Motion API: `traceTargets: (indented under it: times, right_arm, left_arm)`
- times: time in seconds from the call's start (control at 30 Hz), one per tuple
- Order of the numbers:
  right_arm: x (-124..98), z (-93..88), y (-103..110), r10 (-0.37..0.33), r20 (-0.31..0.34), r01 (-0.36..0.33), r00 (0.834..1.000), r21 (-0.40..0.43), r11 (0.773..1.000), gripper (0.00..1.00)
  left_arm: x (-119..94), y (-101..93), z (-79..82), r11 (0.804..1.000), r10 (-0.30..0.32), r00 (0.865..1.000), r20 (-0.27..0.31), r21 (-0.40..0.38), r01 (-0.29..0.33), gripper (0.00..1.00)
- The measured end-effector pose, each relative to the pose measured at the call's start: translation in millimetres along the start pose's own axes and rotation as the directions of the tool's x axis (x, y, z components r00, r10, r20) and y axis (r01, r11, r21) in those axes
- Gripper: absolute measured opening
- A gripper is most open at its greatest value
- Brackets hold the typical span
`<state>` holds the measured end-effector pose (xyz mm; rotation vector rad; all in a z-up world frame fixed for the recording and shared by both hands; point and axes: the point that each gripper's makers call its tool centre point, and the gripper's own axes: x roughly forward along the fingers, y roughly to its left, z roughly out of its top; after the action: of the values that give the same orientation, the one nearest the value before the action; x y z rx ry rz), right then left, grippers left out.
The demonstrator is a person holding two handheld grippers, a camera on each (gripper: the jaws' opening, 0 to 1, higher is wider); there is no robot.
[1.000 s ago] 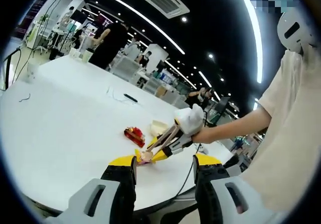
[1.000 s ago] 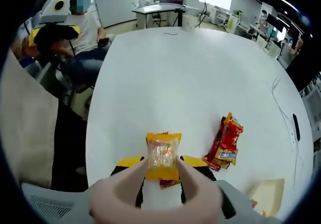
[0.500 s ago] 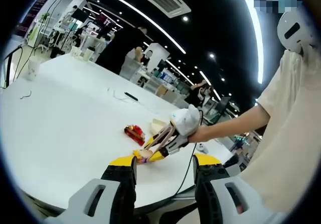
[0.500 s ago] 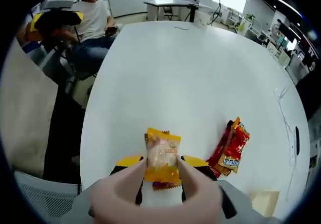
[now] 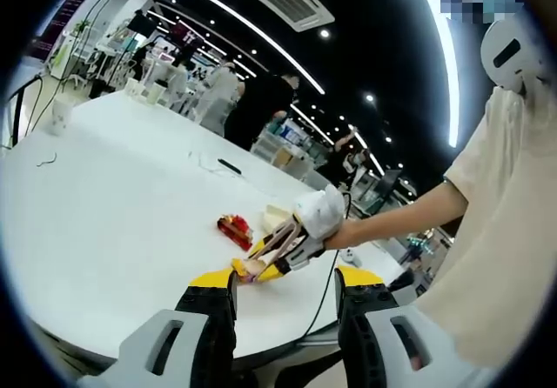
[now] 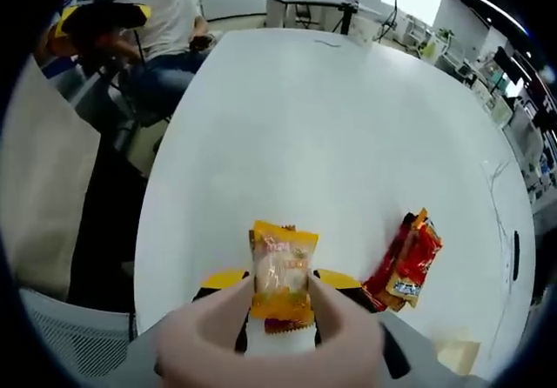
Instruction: Place the target food into the container with the food tongs after gripping and lifting it, then release it inside without dropping or visibly crushing the food.
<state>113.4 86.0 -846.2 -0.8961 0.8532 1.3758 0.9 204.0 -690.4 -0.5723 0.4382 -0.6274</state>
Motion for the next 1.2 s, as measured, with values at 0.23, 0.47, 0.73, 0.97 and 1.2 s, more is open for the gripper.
traceTargets:
  times: [0.23,0.47,0.73,0.97,1.2]
  right_arm:
    - [2.5,-1.3,2.3,0.011,-0.010,-0.011,1.000,-0.014,1.000,0.28]
    - [5.9,-2.8,3.0,0.015,-0.019,-0.015,1.000,-0.011,1.000,0.28]
    - [6.2,-3.0,4.3,0.027,-0.015,-0.027,1.000,0.023,0.999,0.25]
    - [5.9,-3.1,5.1,0.024,-0.018,-0.023,1.000,0.065,0.998,0.22]
    - [-5.5,2.7,3.9,0.003,0.037,-0.008,0.999,0.141,0.990,0.21]
  left_arm:
    - [-2.6,0.8,0.4,1.000,0.006,1.000,0.004,0.001,-0.006,0.45]
    - [-4.6,0.6,-1.9,1.000,0.009,1.000,0.007,-0.003,-0.009,0.45]
    - [-5.7,0.7,-3.5,1.000,0.011,1.000,0.013,-0.008,-0.011,0.45]
    - [-5.4,-1.7,-2.1,1.000,0.007,1.000,0.014,0.004,-0.007,0.44]
    - [-10.8,-1.9,-5.3,1.000,0.025,1.000,0.016,0.005,-0.025,0.44]
